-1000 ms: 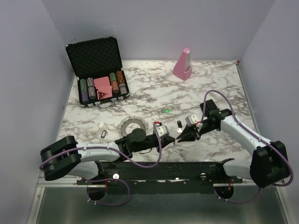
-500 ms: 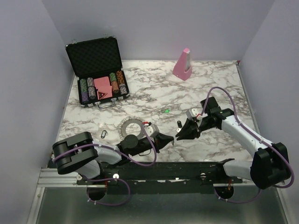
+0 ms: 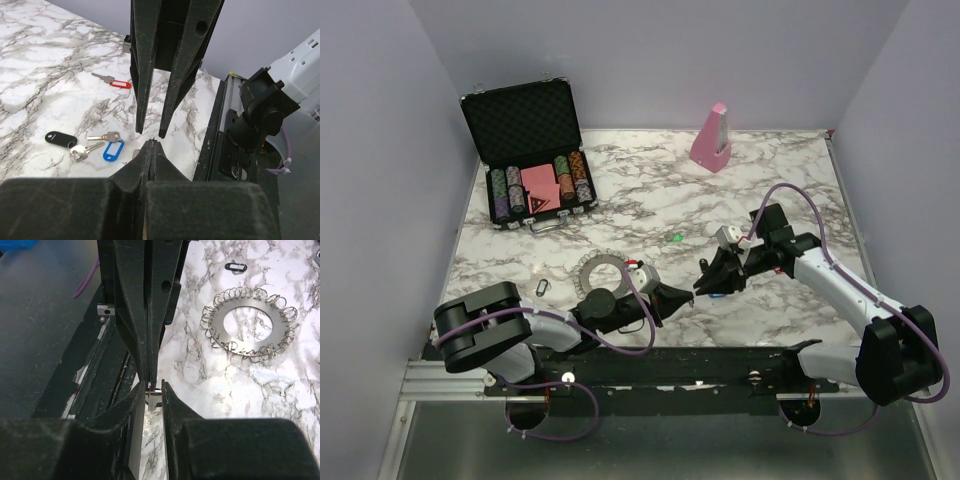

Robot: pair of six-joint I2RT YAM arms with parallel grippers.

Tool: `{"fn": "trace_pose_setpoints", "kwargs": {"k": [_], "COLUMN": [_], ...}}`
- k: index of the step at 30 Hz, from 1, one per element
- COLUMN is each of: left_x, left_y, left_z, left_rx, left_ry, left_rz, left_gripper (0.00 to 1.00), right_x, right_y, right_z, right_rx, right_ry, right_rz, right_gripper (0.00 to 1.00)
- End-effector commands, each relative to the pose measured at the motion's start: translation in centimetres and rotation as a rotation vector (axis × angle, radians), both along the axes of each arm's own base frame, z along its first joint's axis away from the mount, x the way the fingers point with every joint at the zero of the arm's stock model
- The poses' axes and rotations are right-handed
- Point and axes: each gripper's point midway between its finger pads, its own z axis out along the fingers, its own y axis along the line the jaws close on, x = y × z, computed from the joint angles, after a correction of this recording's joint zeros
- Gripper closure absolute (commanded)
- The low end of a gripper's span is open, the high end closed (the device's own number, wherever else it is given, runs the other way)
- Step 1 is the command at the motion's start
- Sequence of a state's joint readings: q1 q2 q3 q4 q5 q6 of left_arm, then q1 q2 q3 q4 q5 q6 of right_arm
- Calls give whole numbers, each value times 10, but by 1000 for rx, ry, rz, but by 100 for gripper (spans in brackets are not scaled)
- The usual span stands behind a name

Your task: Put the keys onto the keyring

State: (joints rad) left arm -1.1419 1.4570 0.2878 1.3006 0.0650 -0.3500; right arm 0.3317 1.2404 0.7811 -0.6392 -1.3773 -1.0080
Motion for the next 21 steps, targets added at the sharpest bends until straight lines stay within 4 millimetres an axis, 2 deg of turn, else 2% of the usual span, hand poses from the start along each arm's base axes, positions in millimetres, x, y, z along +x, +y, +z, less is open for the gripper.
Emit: {"fn": "trace_pose_setpoints", "kwargs": {"k": [1, 12, 21], "left_x": [-4, -3, -2], "left_y": [8, 11, 10], "left_z": [78, 82, 84], "left_rx": [-279, -289, -294], "left_ry": [-121, -132, -134], "left_rz": [-2, 13, 16], "left_gripper": [100, 100, 100], "right_x": [1, -3, -3], "right_y": [-1, -1, -1], "right_z": [-5, -9, -11], "right_rx": [-9, -10, -15], "right_ry": [23, 55, 63], "right_rz": [-18, -12, -15], "right_gripper": [72, 71, 78]}}
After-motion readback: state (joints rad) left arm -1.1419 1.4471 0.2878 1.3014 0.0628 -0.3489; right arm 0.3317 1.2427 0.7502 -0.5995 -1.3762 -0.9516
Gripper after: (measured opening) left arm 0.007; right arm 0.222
